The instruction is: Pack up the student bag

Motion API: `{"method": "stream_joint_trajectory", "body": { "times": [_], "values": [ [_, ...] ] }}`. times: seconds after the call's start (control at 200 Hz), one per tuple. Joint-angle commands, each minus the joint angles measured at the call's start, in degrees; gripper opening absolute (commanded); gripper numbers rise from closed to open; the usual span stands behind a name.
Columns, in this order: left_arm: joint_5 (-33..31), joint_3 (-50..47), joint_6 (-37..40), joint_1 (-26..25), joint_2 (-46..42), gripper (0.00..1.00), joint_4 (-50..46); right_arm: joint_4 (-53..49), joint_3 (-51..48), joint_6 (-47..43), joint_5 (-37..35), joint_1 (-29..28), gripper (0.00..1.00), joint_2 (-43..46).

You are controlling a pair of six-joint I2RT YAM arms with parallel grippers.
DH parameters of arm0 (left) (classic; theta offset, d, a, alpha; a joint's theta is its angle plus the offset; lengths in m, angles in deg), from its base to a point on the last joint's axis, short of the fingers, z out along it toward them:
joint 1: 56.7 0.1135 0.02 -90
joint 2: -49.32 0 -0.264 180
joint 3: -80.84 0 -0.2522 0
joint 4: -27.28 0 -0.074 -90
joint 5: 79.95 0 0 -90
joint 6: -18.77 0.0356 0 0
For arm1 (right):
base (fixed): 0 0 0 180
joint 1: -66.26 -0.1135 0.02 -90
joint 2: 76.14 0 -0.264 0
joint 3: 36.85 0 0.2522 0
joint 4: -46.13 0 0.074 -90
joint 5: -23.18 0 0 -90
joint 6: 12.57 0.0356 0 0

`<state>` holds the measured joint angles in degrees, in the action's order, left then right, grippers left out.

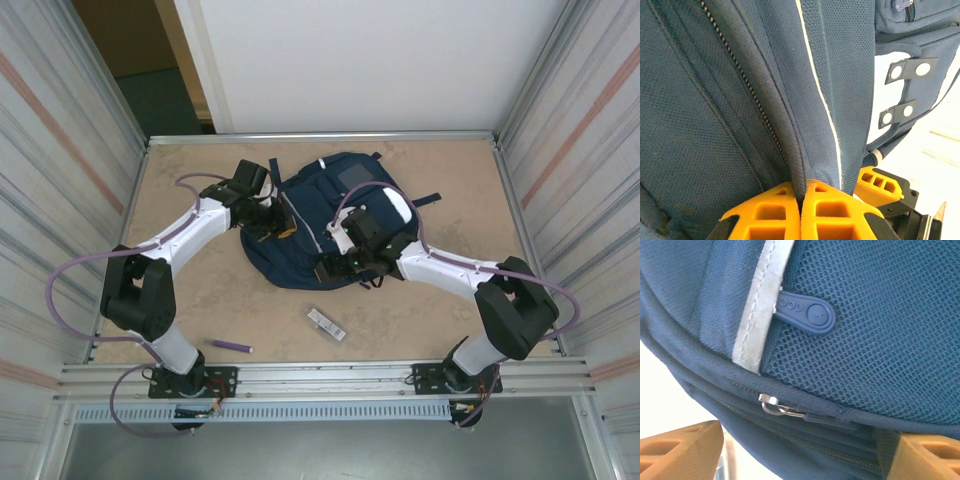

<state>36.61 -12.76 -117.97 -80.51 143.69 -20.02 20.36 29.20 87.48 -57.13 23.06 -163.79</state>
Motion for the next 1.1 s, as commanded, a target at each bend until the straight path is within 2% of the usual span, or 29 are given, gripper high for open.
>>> {"method": "stream_joint_trajectory", "body": {
  "times": [0.0,0.1,0.15,0.461,0.626,0.692,0.797,0.927,0.962,1.047,1.092],
  "values": [
    [6.5,0.9,-1.0,-1.7,-1.4,0.0,2.9,4.3,0.9,-1.0,0.6,-0.9,0.69,-0.8],
    [6.0,0.3,-0.8,-1.9,-1.9,0.0,3.0,3.2,1.7,-1.5,1.3,-1.8,0.55,0.2],
    [5.6,0.3,-0.5,-1.8,-2.0,0.0,2.8,2.0,1.8,-1.9,0.9,-2.6,0.54,1.1],
    [5.5,-1.2,-1.8,-1.9,-1.8,0.0,4.5,0.8,-1.3,-2.2,2.2,-4.5,0.27,7.4],
    [5.5,-1.5,-2.3,-2.2,-1.9,0.0,5.1,-0.8,0.2,3.3,4.6,-3.2,0.1,6.0],
    [5.4,-1.6,-2.5,-2.5,-2.1,0.0,5.3,-0.7,0.8,6.2,5.5,-3.2,0.0,4.6],
    [5.6,-2.3,-2.7,-2.7,-2.3,0.0,5.8,-1.9,2.4,10.0,6.4,-3.3,0.0,3.0],
    [5.9,-2.6,-2.6,-2.8,-1.4,0.0,6.0,-2.8,2.8,10.8,9.8,-3.6,0.01,5.0],
    [6.7,-2.5,-2.7,-2.7,-1.1,0.0,6.2,-3.6,2.2,10.7,8.1,-3.7,0.12,6.2],
    [7.9,-2.4,-2.7,-2.7,-0.8,0.0,6.4,-4.2,-0.9,8.9,1.7,-3.1,0.52,9.8],
    [7.6,-2.6,-2.7,-2.7,-1.1,0.0,6.4,-4.4,-2.4,7.8,-0.8,-2.1,0.63,11.1]
  ]
}}
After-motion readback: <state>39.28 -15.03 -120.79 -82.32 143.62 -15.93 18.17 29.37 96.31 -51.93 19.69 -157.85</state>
